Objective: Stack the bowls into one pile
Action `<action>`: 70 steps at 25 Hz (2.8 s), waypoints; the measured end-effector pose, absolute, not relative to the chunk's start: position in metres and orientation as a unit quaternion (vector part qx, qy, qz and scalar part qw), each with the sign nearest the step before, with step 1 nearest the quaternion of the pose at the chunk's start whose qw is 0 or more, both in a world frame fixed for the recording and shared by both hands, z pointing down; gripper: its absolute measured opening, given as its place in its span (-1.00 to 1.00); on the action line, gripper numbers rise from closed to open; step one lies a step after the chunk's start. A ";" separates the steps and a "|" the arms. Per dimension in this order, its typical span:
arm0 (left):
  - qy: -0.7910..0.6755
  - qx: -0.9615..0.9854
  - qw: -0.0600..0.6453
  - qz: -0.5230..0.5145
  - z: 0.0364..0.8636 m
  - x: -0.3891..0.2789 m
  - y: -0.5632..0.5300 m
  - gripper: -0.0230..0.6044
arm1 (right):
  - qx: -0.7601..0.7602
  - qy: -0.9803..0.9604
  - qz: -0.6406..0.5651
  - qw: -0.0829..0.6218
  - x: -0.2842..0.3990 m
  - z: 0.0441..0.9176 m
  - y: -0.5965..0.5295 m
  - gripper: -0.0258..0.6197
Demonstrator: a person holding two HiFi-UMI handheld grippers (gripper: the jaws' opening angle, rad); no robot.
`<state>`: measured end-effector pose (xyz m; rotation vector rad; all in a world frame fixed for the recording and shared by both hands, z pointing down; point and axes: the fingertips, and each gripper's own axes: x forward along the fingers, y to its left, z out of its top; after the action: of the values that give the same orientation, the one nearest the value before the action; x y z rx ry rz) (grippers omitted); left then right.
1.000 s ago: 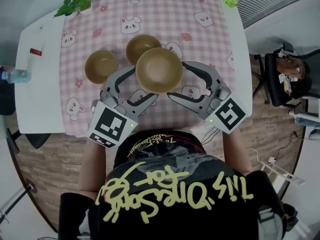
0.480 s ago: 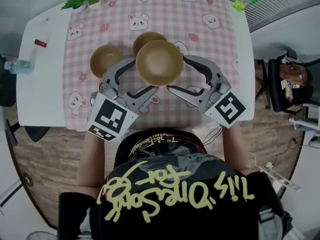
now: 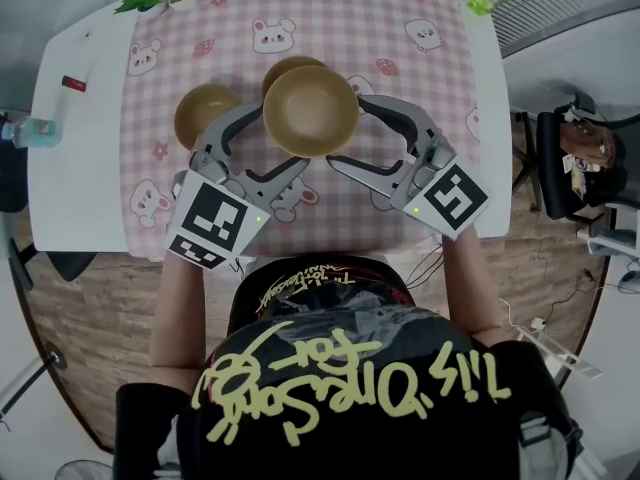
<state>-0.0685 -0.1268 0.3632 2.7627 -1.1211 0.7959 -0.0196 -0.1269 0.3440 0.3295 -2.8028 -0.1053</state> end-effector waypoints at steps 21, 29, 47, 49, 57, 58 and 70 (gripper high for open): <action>-0.370 0.880 0.055 0.294 0.390 -0.084 -0.153 0.17 | 0.111 -0.977 -0.029 0.181 -0.035 0.368 -0.154 0.12; -0.373 0.870 0.055 0.317 0.400 -0.086 -0.160 0.16 | 0.112 -0.975 -0.021 0.191 -0.036 0.379 -0.160 0.12; -0.370 0.853 0.049 0.365 0.417 -0.088 -0.166 0.16 | 0.116 -0.975 -0.007 0.191 -0.037 0.403 -0.168 0.12; -0.371 0.852 0.047 0.368 0.417 -0.089 -0.168 0.16 | 0.118 -0.975 -0.002 0.189 -0.038 0.404 -0.168 0.12; -0.365 0.850 0.047 0.377 0.418 -0.087 -0.169 0.18 | 0.123 -0.974 0.002 0.188 -0.036 0.406 -0.169 0.12; -0.364 0.849 0.047 0.379 0.418 -0.087 -0.170 0.19 | 0.124 -0.974 0.004 0.188 -0.036 0.406 -0.170 0.12; -0.344 0.840 0.054 0.416 0.427 -0.087 -0.167 0.25 | 0.123 -0.970 0.018 0.211 -0.036 0.415 -0.169 0.12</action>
<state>-0.0874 -0.1667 0.4272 2.5530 -1.0438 1.2645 -0.0357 -0.1692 0.4148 0.3416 -2.6953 0.0491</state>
